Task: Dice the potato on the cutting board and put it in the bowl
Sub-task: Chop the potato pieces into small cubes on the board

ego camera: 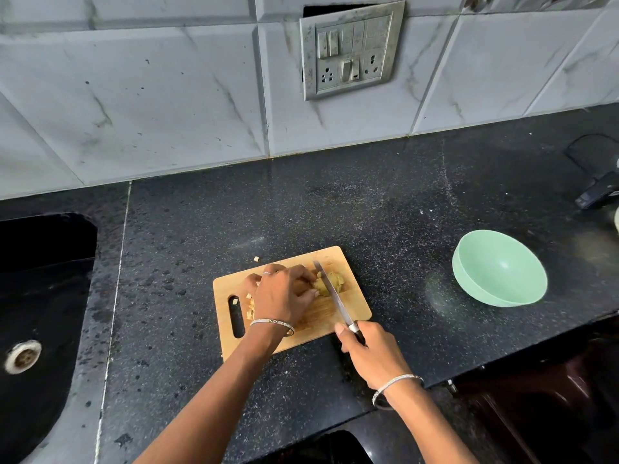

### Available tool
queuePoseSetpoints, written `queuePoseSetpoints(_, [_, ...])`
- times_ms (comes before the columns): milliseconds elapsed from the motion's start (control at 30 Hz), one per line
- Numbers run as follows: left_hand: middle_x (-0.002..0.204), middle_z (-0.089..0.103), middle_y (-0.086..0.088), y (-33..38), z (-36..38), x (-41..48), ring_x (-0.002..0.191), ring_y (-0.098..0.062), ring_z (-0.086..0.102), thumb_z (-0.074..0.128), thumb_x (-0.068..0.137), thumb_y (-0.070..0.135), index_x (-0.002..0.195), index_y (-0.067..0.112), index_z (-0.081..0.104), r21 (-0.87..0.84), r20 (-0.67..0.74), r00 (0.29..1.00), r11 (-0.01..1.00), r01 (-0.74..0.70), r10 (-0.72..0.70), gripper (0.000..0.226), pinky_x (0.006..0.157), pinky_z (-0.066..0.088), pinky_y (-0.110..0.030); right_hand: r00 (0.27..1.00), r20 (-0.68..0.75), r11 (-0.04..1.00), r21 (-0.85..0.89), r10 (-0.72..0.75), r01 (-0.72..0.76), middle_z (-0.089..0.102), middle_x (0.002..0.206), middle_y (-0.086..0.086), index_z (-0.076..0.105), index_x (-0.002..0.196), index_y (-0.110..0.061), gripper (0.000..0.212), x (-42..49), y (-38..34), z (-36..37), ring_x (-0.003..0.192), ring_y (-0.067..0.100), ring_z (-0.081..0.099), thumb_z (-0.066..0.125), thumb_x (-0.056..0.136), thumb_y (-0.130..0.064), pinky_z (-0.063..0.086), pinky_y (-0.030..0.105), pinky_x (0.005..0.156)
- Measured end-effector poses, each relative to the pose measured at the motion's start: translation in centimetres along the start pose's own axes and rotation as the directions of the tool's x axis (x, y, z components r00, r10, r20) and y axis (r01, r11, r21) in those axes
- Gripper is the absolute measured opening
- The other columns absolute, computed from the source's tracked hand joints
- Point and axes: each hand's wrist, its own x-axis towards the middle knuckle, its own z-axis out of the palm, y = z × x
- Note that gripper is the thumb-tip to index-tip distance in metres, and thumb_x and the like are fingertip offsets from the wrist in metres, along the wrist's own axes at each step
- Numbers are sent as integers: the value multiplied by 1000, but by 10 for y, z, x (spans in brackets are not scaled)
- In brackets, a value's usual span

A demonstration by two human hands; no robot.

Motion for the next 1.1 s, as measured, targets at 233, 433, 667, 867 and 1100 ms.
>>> queuePoseSetpoints(233, [76, 65, 22, -4, -16, -1, 107, -7, 47, 68, 78, 57, 88, 44, 64, -143, -98, 994, 989, 38, -52, 16, 82, 22, -37, 999, 43, 990, 140, -3, -3, 51, 41, -22, 58, 70, -21, 39, -4, -12, -2, 44, 3, 42, 52, 94, -51, 32, 23, 47])
queuePoseSetpoints(433, [80, 60, 20, -15, -29, 3, 109, -15, 45, 69, 80, 51, 76, 38, 69, -145, -77, 991, 984, 100, -112, 14, 81, 23, -36, 988, 114, 988, 126, -106, 92, 49, 40, -22, 55, 68, -19, 41, -7, -21, -5, 36, -1, 43, 51, 95, -49, 26, 12, 42])
queuePoseSetpoints(667, [101, 60, 23, -34, -39, -3, 110, -13, 42, 73, 76, 47, 76, 33, 70, 36, -68, 993, 994, 99, -96, 14, 87, 24, -41, 997, 26, 988, 141, -75, 71, 51, 42, -21, 57, 67, -18, 41, 1, -12, -15, 37, 0, 42, 53, 95, -49, 28, 15, 43])
queuePoseSetpoints(867, [105, 64, 17, -23, -30, -6, 111, -16, 44, 57, 84, 19, 89, 37, 70, 108, -111, 994, 994, 35, -23, 23, 91, 30, -44, 994, -34, 994, -32, -103, 101, 57, 50, -10, 62, 70, -17, 44, 9, 1, -14, 51, 11, 53, 51, 93, -54, 43, 33, 57])
queuePoseSetpoints(1100, [100, 68, 19, 7, -13, -3, 117, -12, 44, 65, 79, 55, 109, 44, 61, 91, 23, 998, 994, -64, 62, 33, 83, 22, -37, 995, -36, 990, -110, -90, 85, 64, 67, 1, 60, 75, -17, 51, 14, 10, -5, 64, 24, 59, 45, 91, -63, 47, 36, 64])
